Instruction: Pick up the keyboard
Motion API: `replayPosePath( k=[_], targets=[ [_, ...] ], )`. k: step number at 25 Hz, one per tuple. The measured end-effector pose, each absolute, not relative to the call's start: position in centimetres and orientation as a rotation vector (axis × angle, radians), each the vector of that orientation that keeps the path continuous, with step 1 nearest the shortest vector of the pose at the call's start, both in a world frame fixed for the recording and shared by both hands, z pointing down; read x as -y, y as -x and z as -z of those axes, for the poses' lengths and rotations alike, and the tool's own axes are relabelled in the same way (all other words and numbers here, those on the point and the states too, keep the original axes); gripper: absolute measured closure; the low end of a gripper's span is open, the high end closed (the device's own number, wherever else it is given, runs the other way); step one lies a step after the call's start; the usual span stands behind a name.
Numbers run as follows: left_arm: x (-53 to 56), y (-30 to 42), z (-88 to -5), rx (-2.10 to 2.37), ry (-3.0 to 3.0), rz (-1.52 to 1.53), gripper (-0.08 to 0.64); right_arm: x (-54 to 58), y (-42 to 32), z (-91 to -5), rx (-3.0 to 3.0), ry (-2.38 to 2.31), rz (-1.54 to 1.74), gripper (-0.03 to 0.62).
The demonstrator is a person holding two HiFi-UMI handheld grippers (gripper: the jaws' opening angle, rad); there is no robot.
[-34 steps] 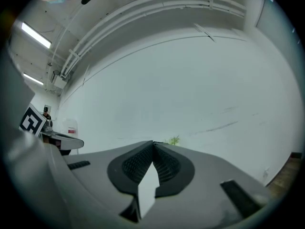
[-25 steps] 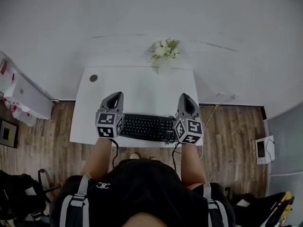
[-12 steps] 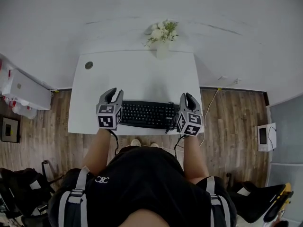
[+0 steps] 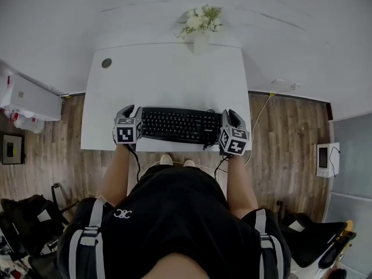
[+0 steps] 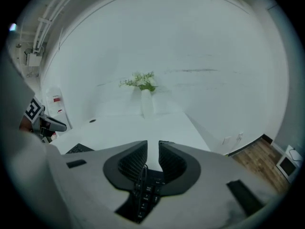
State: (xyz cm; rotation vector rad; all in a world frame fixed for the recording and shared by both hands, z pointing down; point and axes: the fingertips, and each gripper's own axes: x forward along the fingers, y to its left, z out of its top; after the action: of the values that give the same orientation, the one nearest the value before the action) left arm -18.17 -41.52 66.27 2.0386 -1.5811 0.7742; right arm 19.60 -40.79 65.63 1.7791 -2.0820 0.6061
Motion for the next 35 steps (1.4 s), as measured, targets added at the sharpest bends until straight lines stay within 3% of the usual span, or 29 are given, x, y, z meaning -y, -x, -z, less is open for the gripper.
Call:
replayPosePath(
  k=[10, 20, 25, 35],
  targets=[
    [40.3, 19.1, -72.8, 1.433, -1.941, -0.882, 0.423, 38.9, -21.3, -71.7, 1.939, -1.716, -0.715, 0.512],
    [40.6, 19.0, -75.9, 1.319, -1.848, -0.801, 0.415, 38.5, -24.2, -75.0, 1.813, -1.716, -0.784, 0.512],
    [40.9, 18.6, -77.1, 1.234, -1.856, -0.821, 0.405, 38.6, -24.9, -76.3, 1.816, -1.674, -0.838, 0.486],
    [41.4, 18.9, -78.5, 0.953, -1.863, -0.706, 0.364, 39.0, -24.4, -77.0, 1.940, -1.467, -1.225, 0.476]
  ],
)
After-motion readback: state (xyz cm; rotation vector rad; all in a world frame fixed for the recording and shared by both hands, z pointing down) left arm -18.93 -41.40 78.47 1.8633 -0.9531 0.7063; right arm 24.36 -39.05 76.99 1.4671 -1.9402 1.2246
